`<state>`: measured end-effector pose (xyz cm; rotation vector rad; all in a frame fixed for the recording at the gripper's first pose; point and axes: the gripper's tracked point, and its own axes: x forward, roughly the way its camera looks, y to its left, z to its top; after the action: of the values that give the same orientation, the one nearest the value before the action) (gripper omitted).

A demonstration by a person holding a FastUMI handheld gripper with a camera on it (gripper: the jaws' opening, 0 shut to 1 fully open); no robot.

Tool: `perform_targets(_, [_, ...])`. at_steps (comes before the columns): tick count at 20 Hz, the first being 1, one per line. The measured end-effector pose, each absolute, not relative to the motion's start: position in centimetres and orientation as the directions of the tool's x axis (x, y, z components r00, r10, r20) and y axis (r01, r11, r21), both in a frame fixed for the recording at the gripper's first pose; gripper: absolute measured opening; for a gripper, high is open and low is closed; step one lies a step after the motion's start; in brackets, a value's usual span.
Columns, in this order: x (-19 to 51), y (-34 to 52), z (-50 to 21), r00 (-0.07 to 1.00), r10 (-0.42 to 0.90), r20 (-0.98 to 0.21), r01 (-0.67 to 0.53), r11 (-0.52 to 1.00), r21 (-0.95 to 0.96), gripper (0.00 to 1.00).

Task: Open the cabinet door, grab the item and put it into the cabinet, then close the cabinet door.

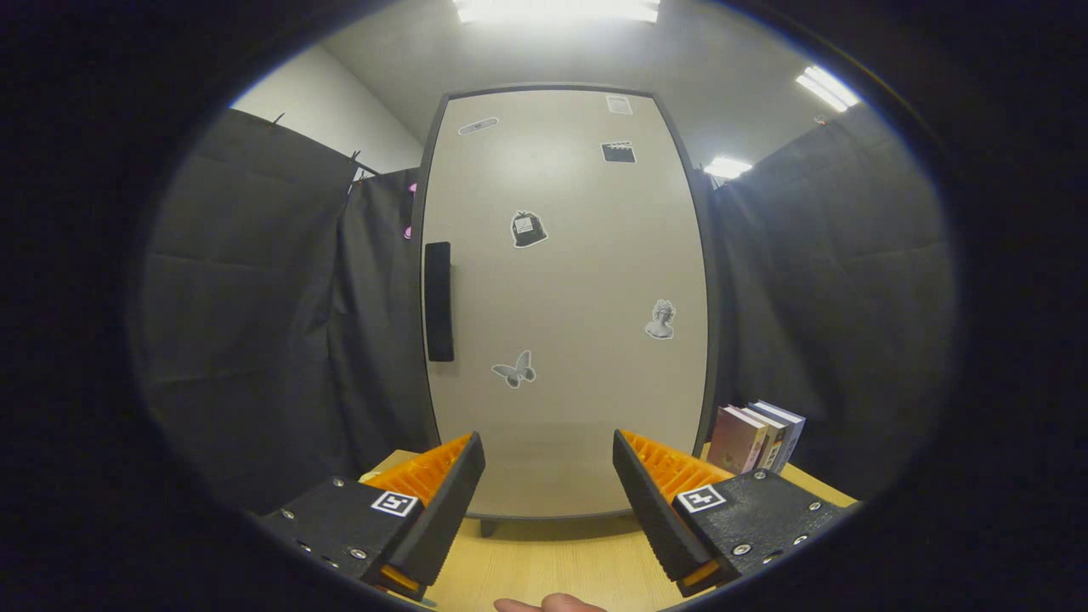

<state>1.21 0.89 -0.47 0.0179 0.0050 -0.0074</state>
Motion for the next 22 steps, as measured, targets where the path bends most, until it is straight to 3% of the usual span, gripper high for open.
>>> perform_targets(22, [2.6,-0.3,0.8,1.0,-0.029,0.011,0.029,0.999,0.02,0.94])
